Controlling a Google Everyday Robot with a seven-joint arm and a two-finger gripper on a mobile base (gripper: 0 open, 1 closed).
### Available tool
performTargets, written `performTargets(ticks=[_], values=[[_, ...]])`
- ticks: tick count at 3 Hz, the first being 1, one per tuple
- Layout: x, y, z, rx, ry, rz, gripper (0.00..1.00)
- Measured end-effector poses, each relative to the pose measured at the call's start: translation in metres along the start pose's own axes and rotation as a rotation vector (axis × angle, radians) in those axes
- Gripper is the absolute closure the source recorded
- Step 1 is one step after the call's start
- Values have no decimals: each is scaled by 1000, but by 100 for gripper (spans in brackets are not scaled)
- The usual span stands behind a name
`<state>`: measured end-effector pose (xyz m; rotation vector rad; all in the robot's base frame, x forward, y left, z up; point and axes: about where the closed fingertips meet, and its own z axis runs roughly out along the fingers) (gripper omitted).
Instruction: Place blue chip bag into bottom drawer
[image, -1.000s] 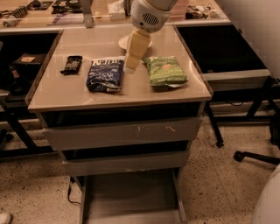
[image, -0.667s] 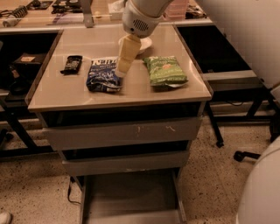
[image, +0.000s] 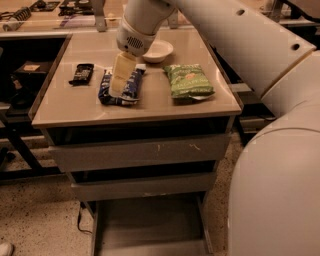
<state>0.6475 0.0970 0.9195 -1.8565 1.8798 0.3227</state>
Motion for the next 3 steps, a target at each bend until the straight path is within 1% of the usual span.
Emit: performTargets(ticks=[1, 2, 3], values=[[0, 0, 0, 0, 0, 0, 0], [11, -10, 26, 10, 13, 72, 0], [29, -20, 49, 8, 25, 145, 0]])
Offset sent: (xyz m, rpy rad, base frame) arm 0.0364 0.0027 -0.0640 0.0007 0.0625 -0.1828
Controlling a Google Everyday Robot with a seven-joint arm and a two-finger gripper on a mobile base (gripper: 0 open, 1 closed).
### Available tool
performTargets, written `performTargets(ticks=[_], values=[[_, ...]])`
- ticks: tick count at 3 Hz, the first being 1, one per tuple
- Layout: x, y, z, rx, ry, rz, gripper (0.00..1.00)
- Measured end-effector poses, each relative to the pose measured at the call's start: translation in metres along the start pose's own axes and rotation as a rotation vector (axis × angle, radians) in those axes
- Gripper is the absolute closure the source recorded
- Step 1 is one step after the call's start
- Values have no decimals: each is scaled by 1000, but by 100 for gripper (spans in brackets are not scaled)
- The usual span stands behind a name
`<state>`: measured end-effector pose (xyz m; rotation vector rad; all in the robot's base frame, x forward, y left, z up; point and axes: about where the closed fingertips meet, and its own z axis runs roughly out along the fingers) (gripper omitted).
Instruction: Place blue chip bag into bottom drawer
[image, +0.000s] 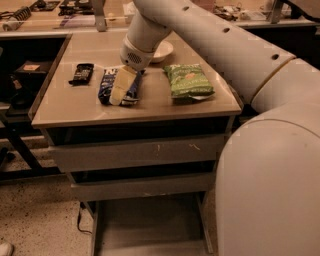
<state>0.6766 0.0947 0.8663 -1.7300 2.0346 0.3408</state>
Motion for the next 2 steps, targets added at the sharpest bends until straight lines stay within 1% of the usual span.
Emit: performTargets(ticks=[1, 2], values=[[9, -9, 15, -15, 7, 37, 0], [14, -18, 25, -41, 8, 59, 0]])
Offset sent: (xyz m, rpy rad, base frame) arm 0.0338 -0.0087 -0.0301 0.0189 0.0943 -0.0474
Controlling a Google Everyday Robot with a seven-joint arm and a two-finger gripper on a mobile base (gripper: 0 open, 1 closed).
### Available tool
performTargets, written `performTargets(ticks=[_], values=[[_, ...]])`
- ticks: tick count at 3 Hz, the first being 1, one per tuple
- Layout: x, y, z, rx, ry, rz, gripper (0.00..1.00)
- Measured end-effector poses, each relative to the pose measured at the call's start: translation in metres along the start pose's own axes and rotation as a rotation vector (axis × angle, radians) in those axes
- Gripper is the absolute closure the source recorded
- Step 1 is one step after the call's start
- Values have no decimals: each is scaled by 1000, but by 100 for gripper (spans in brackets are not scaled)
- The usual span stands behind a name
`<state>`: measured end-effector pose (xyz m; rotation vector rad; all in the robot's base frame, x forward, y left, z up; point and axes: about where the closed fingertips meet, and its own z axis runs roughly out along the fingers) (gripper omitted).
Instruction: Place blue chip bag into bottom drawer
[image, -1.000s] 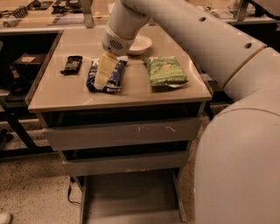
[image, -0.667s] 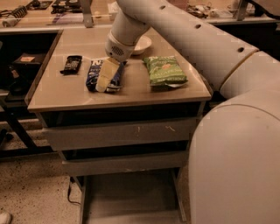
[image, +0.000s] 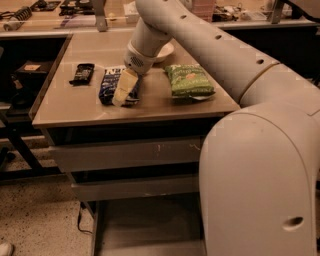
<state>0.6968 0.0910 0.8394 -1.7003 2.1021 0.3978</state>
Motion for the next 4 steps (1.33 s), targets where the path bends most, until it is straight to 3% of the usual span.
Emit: performTargets(ticks=[2, 3, 4], values=[[14, -6, 13, -55, -6, 67, 0], [14, -6, 13, -57, -6, 70, 0], [14, -6, 13, -57, -6, 70, 19]])
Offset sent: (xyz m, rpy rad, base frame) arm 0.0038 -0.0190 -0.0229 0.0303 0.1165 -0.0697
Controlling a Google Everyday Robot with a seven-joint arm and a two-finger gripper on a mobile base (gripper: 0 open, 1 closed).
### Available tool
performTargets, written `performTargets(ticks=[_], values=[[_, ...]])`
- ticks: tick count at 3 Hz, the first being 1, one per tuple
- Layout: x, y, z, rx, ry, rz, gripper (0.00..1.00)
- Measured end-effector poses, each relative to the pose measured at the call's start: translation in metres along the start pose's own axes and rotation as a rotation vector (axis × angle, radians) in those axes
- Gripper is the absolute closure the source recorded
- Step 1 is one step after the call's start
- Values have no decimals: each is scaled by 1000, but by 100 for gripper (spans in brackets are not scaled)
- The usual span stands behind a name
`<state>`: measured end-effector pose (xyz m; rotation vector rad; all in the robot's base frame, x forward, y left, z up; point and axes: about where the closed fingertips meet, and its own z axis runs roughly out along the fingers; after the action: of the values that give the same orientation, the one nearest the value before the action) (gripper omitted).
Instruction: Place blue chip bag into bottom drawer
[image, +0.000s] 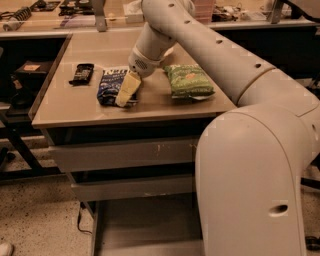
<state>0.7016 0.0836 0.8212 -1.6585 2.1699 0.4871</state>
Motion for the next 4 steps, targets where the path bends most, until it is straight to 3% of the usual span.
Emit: performTargets(ticks=[3, 4], values=[[0, 0, 0, 0, 0, 0, 88], [0, 0, 0, 0, 0, 0, 100]])
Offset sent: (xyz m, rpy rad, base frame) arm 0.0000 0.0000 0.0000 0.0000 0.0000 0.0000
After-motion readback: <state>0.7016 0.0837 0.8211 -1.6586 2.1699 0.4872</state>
